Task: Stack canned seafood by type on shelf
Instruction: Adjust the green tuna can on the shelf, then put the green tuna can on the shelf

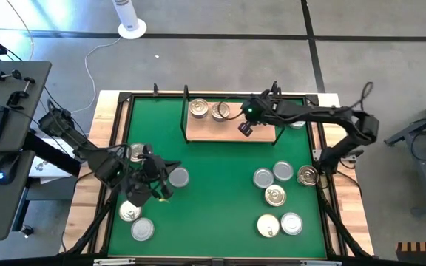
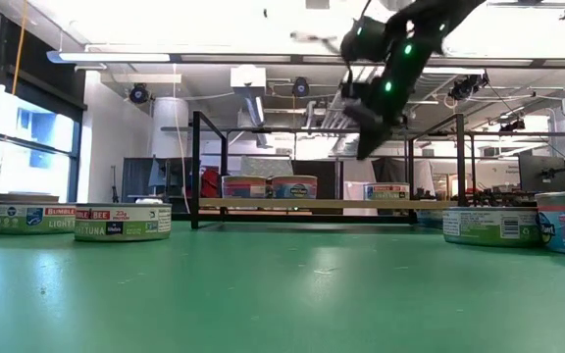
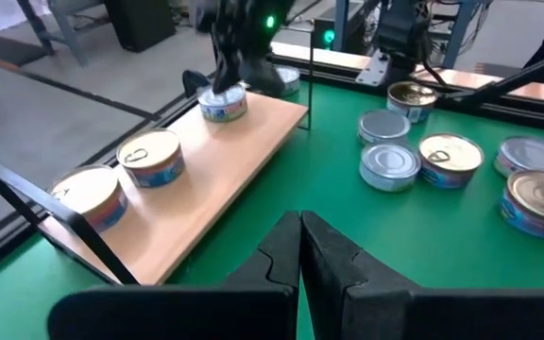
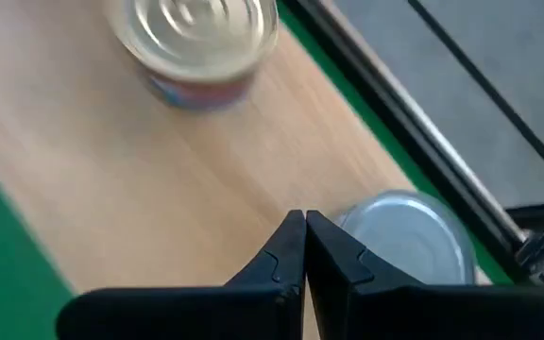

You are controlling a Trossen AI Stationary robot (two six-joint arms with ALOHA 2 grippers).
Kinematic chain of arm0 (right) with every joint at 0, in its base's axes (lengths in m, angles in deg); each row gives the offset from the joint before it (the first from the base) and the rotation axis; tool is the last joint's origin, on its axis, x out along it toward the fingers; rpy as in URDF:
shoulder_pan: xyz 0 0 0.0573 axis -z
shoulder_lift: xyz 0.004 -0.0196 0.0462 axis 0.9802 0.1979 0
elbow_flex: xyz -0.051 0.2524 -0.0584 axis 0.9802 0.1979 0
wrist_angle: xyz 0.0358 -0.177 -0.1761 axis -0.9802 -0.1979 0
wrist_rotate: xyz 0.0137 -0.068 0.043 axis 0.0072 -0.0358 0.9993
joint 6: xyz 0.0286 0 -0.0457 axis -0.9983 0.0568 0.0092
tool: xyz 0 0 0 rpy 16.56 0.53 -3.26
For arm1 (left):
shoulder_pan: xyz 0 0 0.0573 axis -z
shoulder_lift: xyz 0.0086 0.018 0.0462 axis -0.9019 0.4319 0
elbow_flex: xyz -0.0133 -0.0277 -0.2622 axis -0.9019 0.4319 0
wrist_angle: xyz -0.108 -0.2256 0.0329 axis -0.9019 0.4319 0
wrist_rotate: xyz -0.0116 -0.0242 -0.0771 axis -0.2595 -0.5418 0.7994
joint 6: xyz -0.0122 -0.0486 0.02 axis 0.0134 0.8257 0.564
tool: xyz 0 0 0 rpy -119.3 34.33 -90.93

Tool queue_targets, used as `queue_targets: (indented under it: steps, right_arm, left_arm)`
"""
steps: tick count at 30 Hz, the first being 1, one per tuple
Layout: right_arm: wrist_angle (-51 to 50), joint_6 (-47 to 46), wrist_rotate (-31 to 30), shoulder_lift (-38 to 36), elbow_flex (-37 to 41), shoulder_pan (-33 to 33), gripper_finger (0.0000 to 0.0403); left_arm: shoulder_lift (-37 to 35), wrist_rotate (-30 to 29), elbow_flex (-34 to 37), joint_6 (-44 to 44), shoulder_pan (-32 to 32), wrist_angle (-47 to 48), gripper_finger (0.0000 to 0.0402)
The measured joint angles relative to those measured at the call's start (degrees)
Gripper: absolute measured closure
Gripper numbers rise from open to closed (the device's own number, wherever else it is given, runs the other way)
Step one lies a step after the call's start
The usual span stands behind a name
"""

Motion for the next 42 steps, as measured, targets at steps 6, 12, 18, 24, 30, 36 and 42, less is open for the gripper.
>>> queue_targets:
  steps: [6, 12, 18, 24, 30, 36, 42]
  right_arm:
    - [-0.86, 0.53, -5.15, 5.87, 0.00, 1.93, 0.0403]
    - [-2.11, 0.86, -7.11, 7.34, -0.24, 2.39, 0.0403]
    - [-4.15, 0.86, -8.96, 7.21, -0.17, 2.43, 0.0403]
    - [-5.42, 0.86, -10.55, 7.21, -0.11, 2.48, 0.0403]
    - [-6.80, 2.02, -13.72, 7.29, 0.00, 2.63, 0.0403]
    - [-2.66, 5.20, -13.81, 6.13, 0.17, 1.52, 0.0403]
    - [0.45, 8.04, -17.74, 0.70, 0.16, -2.38, 0.0403]
  left_arm:
    - [0.00, 1.43, 0.00, -1.49, -1.33, -0.67, 0.0401]
    - [0.00, 2.17, 0.00, -1.02, -1.48, -0.67, 0.0401]
    - [0.00, 2.69, 0.00, -0.58, -1.48, -0.67, 0.0401]
    - [0.00, 2.85, 0.00, -0.49, -1.45, -0.67, 0.0402]
    - [0.00, 3.17, 0.00, -0.49, -1.45, -0.67, 0.0401]
    - [0.00, 3.17, 0.00, -0.47, -1.45, -0.67, 0.0401]
    - [0.00, 3.17, 0.00, -0.47, -1.45, -0.62, 0.0401]
